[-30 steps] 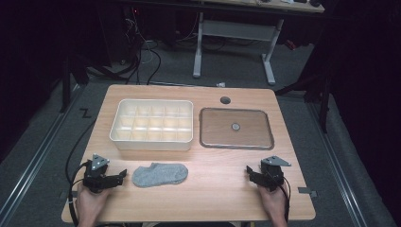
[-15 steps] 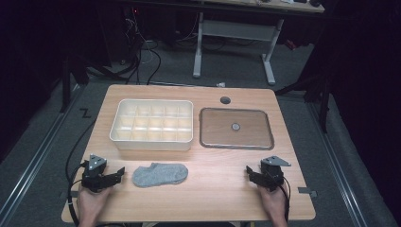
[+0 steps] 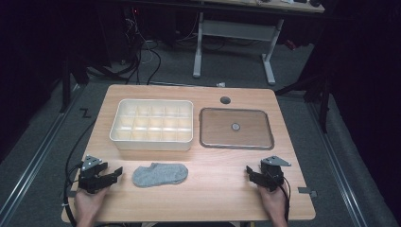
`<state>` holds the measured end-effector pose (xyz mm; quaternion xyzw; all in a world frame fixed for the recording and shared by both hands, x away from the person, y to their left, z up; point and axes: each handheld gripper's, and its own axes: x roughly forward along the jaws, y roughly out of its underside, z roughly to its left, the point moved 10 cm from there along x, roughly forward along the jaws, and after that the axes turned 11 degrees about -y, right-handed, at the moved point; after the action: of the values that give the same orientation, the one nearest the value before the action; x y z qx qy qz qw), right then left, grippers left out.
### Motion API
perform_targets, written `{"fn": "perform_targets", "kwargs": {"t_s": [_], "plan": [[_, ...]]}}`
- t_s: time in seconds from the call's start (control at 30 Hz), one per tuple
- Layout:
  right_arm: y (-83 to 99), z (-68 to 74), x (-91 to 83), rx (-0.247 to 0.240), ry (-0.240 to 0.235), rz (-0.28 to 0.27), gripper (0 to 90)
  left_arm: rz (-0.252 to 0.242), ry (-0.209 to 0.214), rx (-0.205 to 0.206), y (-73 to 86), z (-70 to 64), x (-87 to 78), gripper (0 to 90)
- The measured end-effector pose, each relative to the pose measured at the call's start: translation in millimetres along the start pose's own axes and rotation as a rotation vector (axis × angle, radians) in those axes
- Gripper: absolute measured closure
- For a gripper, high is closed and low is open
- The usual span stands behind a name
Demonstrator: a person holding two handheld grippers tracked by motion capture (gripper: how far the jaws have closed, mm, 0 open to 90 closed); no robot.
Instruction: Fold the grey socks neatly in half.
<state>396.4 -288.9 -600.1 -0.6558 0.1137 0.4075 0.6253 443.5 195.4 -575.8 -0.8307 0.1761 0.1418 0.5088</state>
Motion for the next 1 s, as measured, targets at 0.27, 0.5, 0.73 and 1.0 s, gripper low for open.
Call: {"fn": "perform_targets", "kwargs": {"t_s": [0.27, 0.5, 0.73, 1.0], "plan": [[-0.1, -2.0, -1.3, 0.018, 0.009, -0.008, 39.8, 0.013, 0.046, -0.06, -1.6, -11.6, -15.1, 33.7], [-0.4, -0.9, -2.4, 0.022, 0.02, -0.019, 51.7, 0.053, 0.098, -0.057, 3.9, -34.9, -30.9, 38.2], [-0.3, 6.6, -2.6, 0.02, -0.002, -0.011, 60.1, 0.095, 0.115, -0.059, 12.4, -55.9, -31.6, 41.2], [-9.0, 51.1, 5.0, -0.023, -0.12, 0.0, 67.6, 0.127, 0.121, -0.032, 23.6, -74.2, -24.4, 45.4]]}}
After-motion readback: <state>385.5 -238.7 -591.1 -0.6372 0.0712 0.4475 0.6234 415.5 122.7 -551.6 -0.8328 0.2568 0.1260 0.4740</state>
